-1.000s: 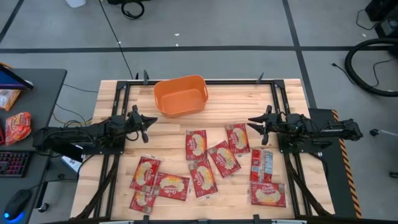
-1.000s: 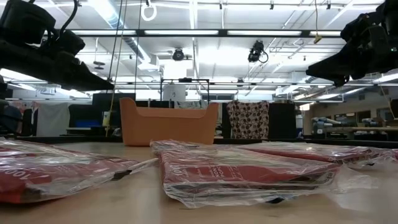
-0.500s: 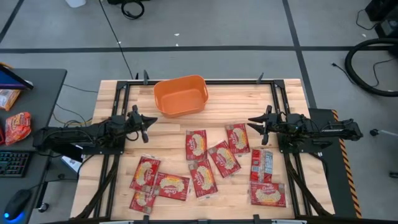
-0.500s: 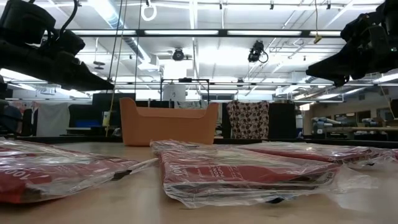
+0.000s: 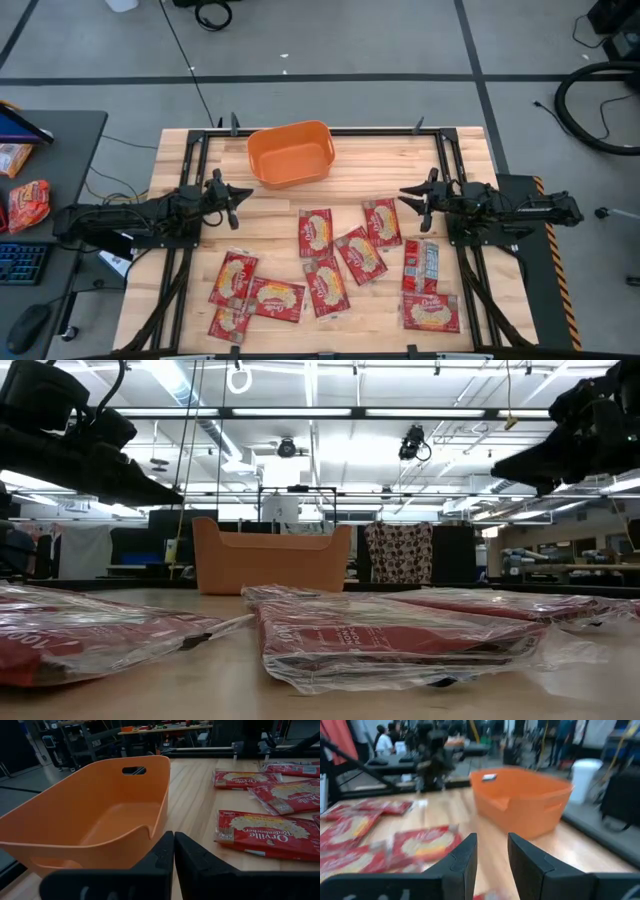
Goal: Sort popcorn bags into baskets
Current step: Put the red popcorn bag into the orange bin
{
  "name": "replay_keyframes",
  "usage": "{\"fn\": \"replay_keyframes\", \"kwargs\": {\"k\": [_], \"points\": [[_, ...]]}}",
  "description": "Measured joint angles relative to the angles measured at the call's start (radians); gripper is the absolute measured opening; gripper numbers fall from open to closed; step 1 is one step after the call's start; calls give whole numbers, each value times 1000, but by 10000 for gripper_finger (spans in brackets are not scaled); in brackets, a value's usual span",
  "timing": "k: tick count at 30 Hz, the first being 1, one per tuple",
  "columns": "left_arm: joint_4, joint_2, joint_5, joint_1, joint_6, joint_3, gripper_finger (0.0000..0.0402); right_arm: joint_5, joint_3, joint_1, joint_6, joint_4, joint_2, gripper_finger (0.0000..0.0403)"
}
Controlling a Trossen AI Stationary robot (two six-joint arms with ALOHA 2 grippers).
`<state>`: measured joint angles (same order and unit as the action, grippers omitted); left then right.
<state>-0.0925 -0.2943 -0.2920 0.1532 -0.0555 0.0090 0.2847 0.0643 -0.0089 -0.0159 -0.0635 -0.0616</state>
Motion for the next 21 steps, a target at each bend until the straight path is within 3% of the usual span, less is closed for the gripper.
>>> {"fn": "replay_keyframes", "kwargs": {"k": [3, 7, 10, 14, 21], "points": [[0, 0, 0, 0, 0, 0, 20, 45, 0, -8, 122, 102, 0, 113], [-1, 0, -9, 1, -16, 0, 20, 105, 0, -37, 359, 376, -4, 113], [-12, 0, -45, 1, -34, 0, 20, 141, 0, -72, 427, 564, -8, 114], [-178, 0, -16, 0, 285, 0, 20, 178, 0, -115, 296, 688, -8, 114], [-644, 1, -30, 1, 447, 0, 20, 271, 0, -144, -143, 638, -8, 114]]}}
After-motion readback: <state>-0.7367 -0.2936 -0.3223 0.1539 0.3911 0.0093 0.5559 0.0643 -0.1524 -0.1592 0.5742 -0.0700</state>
